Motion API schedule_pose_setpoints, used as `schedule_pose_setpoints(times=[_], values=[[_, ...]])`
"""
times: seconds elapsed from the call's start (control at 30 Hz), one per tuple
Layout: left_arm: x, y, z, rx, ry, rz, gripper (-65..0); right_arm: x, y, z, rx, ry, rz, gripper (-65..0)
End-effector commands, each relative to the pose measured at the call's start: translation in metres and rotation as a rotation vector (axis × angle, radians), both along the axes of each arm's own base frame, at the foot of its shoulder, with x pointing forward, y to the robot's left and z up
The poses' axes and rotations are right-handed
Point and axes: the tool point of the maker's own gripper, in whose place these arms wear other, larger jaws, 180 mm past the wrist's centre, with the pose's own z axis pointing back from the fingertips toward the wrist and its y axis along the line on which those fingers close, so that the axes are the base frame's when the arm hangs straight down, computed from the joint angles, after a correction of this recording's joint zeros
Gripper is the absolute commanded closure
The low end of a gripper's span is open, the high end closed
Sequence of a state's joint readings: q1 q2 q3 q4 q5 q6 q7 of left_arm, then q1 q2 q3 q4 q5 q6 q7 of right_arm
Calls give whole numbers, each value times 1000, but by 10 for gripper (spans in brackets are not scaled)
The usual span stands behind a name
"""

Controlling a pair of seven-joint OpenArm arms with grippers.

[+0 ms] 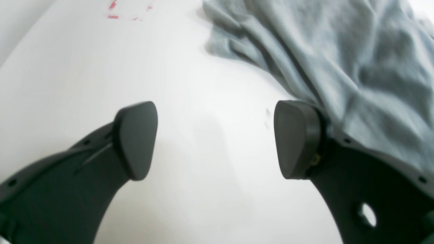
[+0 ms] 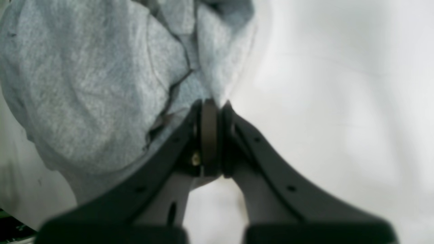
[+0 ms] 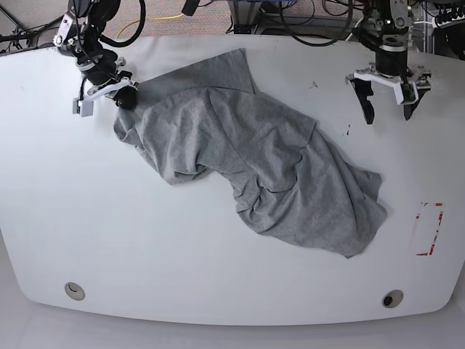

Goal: Fold the T-shirt properly
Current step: 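Lower both grippers and grasp opposite ends of the grey T-shirt, then lift the shirt with both grippers and stretch it between them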

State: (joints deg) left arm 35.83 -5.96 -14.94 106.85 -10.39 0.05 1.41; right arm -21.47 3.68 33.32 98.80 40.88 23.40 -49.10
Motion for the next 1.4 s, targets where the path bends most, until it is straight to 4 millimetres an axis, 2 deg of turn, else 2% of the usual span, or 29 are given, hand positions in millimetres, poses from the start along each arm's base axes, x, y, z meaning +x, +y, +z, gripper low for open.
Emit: schedule_pose_setpoints(times=[0.0, 0.07, 0.27, 0.43, 0.53, 0.8, 0.87, 1.1, 1.13, 1.2, 1.3, 1.37], values=[[26, 1, 16, -7, -19, 6, -504, -1, -3, 17, -28, -46, 11, 0], [38, 5, 16, -18, 5, 19, -504, -7, -2, 18, -37, -40, 17, 0], [91, 13, 22, -73, 69, 55, -504, -13, -1, 18, -42, -30, 24, 0], [121, 19, 13, -118, 104, 75, -504, -19, -1, 15, -42, -15, 24, 0], [140, 23, 0, -148, 130, 89, -504, -19, -1, 15, -42, -15, 24, 0], [171, 28, -39, -224, 223, 119, -504, -21, -2, 14, -44, -11, 22, 0], [175, 31, -42, -222, 227, 122, -504, -21, -2, 14, -44, -12, 20, 0], [193, -1, -70, -209, 263, 5, -497, -22, -2, 14, -44, -8, 21, 0], [193, -1, -75, -213, 272, 6, -482, -23, -2, 13, -43, -6, 20, 0], [192, 4, -80, -207, 285, 12, -403, -24, -2, 13, -42, -5, 20, 0], [190, 12, -88, -200, 311, 23, -136, -23, -2, 14, -41, -9, 20, 0], [188, 16, -89, -193, 315, 26, 0, -23, -2, 14, -41, -9, 20, 0]])
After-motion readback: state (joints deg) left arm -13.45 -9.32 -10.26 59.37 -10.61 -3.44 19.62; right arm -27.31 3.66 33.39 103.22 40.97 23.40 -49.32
